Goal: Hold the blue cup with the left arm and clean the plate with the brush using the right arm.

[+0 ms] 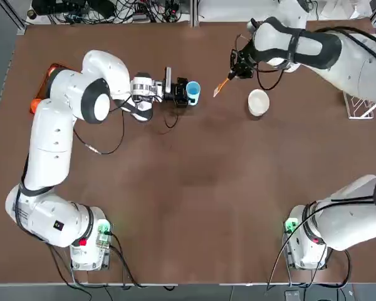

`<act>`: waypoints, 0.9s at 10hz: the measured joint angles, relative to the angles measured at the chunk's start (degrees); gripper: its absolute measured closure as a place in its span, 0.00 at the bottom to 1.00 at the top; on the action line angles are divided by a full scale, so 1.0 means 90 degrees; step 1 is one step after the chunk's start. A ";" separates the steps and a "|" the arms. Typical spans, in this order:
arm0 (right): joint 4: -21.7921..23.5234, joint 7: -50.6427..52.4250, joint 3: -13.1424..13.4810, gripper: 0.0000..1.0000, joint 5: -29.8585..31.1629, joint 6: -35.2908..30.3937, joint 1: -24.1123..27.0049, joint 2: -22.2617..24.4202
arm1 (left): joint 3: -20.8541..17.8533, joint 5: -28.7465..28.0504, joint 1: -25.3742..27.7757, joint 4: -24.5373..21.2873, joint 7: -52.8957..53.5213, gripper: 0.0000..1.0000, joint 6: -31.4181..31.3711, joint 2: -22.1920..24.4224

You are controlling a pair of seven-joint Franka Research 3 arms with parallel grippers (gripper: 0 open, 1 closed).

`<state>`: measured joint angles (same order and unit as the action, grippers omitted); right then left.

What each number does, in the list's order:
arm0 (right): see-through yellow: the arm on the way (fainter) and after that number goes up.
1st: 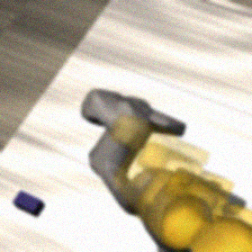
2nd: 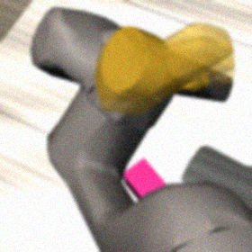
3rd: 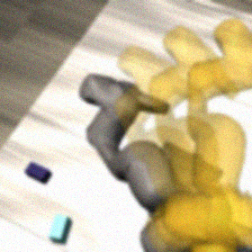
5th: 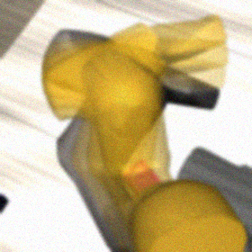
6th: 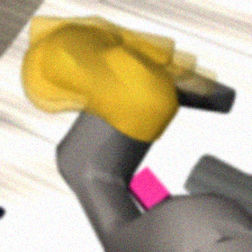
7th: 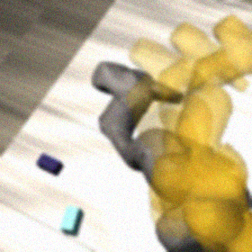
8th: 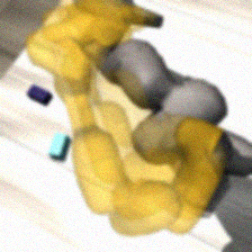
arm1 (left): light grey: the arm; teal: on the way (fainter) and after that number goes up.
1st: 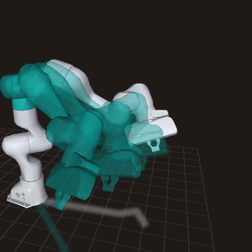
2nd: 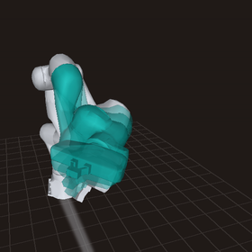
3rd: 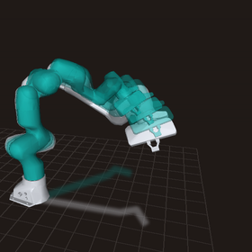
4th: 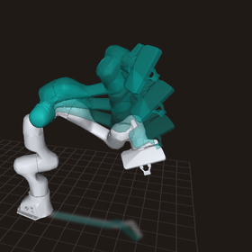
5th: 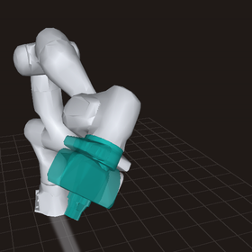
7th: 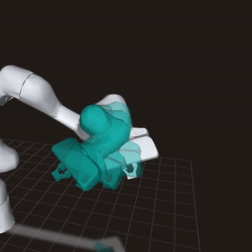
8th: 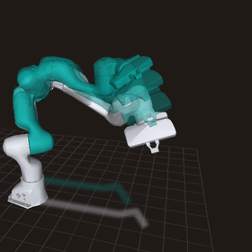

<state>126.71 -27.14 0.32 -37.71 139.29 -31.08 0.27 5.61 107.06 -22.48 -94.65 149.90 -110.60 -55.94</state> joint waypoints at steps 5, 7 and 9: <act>-0.0512 -0.0964 0.0000 0.95 0.0719 0.0091 -0.0409 -0.0390 | -0.0003 0.0000 0.0005 -0.0003 0.0128 0.26 0.0003 0.0000; -0.0759 -0.1222 0.0000 0.95 0.0883 0.0127 -0.0502 -0.0608 | -0.0003 0.0000 0.0006 -0.0004 0.0130 0.26 0.0003 0.0000; -0.0962 -0.1409 0.0002 0.95 0.0985 0.0129 -0.0625 -0.0755 | -0.0003 0.0000 0.0006 -0.0004 0.0132 0.26 0.0004 0.0000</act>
<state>118.05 -39.83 0.33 -28.84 140.45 -36.71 -6.52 5.59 107.06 -22.43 -94.68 151.08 -110.57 -55.94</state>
